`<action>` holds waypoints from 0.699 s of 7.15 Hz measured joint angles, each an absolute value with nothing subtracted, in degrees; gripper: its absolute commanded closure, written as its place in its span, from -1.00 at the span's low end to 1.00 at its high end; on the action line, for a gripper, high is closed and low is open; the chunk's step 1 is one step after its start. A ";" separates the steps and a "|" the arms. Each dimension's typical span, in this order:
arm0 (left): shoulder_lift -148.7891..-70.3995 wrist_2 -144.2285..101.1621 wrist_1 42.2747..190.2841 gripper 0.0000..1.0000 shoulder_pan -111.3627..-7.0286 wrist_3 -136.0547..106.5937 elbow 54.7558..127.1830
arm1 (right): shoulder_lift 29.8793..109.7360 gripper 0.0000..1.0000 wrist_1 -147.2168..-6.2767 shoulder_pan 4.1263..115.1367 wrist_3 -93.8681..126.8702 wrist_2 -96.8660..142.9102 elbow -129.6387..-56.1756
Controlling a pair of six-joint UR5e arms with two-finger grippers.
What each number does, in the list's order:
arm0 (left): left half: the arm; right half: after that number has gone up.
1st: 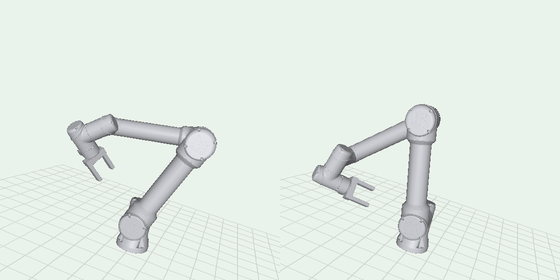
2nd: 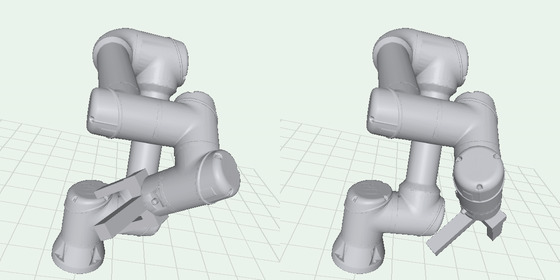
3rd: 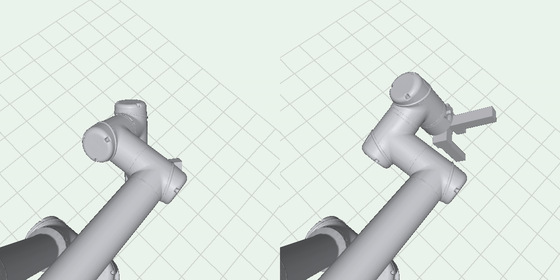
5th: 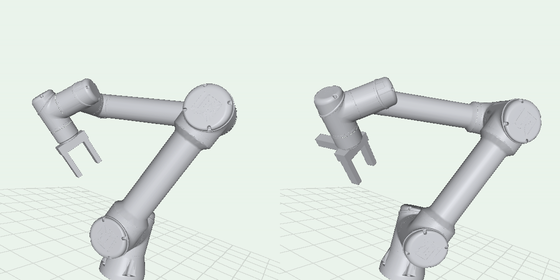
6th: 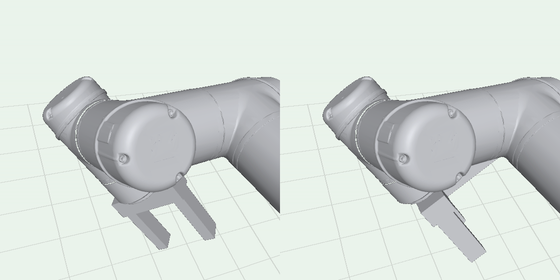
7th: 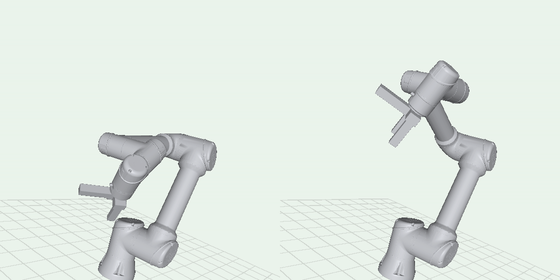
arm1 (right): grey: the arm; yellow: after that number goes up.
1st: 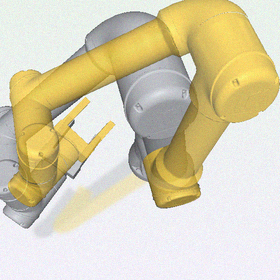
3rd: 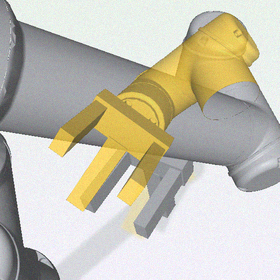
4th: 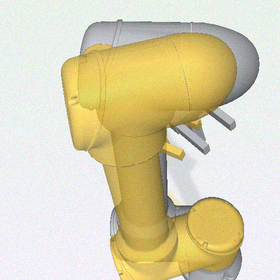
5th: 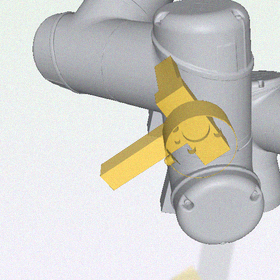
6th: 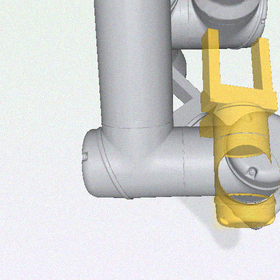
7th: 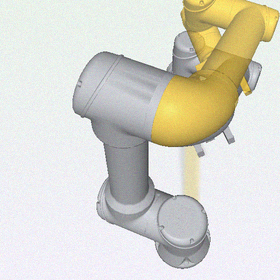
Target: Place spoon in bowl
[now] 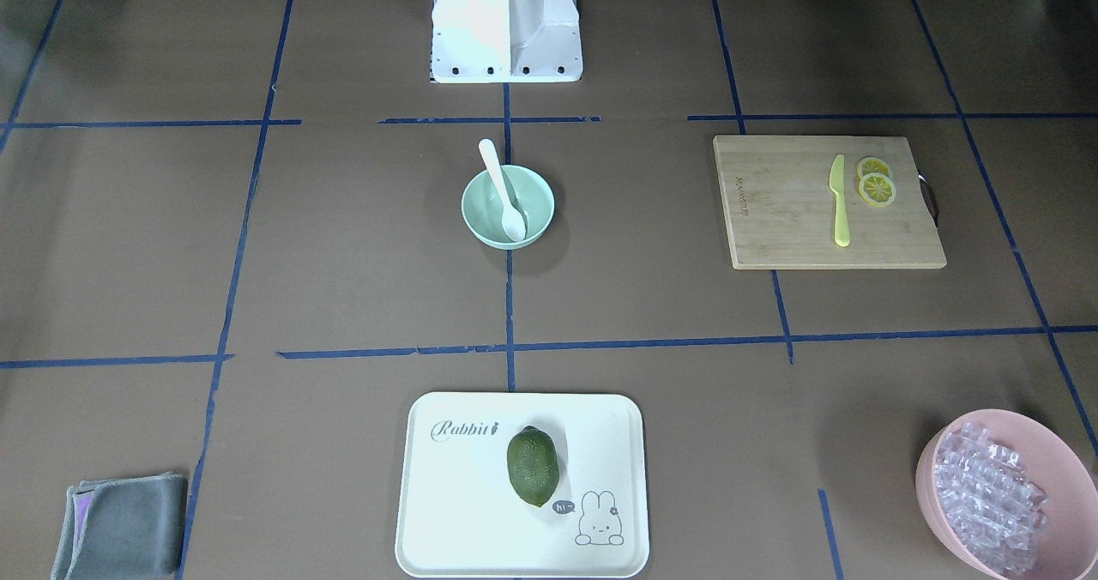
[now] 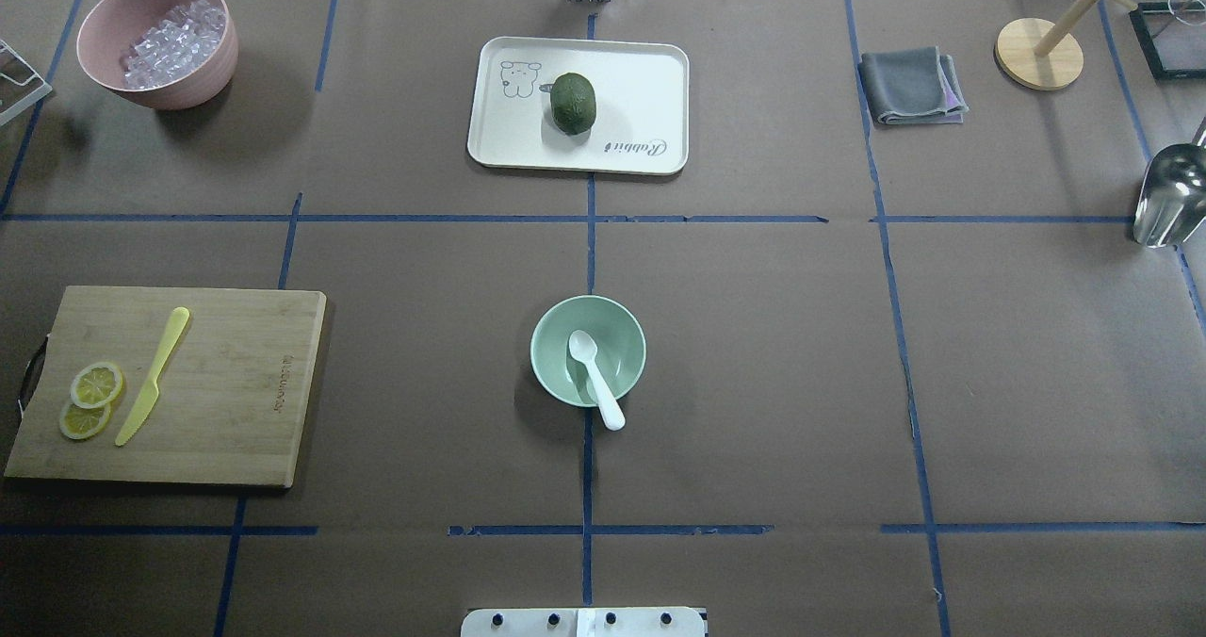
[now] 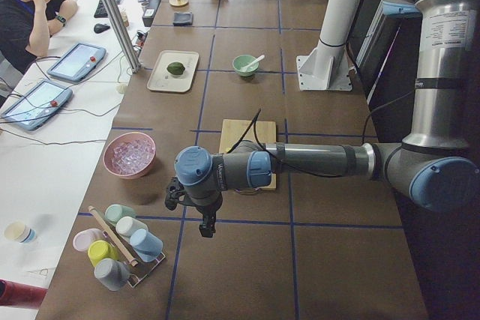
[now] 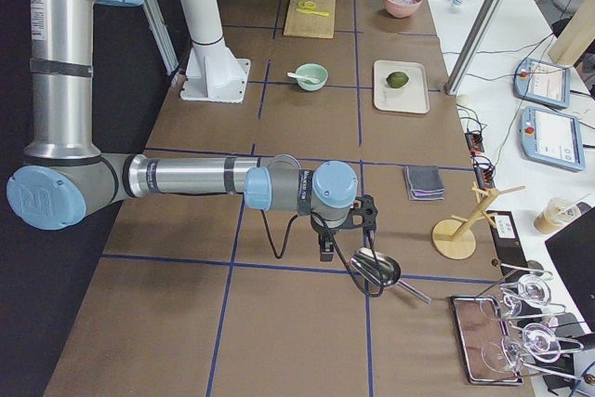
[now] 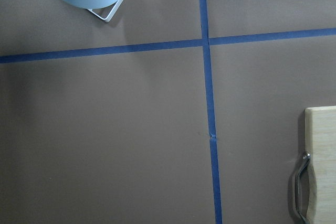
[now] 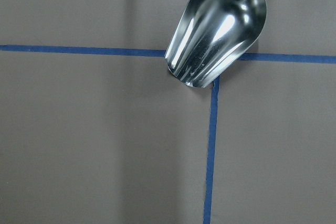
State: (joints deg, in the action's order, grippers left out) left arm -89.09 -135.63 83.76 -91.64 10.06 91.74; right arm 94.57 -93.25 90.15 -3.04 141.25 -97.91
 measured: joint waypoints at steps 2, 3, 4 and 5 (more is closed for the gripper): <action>-89.17 -135.60 83.76 -1.00 -91.61 10.33 91.63 | 94.63 -0.99 -93.20 90.41 -3.15 140.95 -97.91; -89.19 -135.56 83.76 -1.00 -91.62 10.44 91.60 | 94.63 -0.99 -93.17 90.58 -3.19 140.54 -97.91; -89.20 -135.54 83.76 -1.00 -91.61 10.50 91.59 | 94.57 -0.99 -93.17 90.75 -3.18 139.45 -97.91; -89.24 -135.53 83.76 -1.00 -91.61 10.53 91.59 | 94.55 -0.99 -93.18 90.90 -3.17 137.95 -97.91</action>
State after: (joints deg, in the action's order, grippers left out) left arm -89.24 -135.53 83.76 -91.61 10.53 91.59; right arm 94.55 -93.18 90.90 -3.17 137.95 -97.91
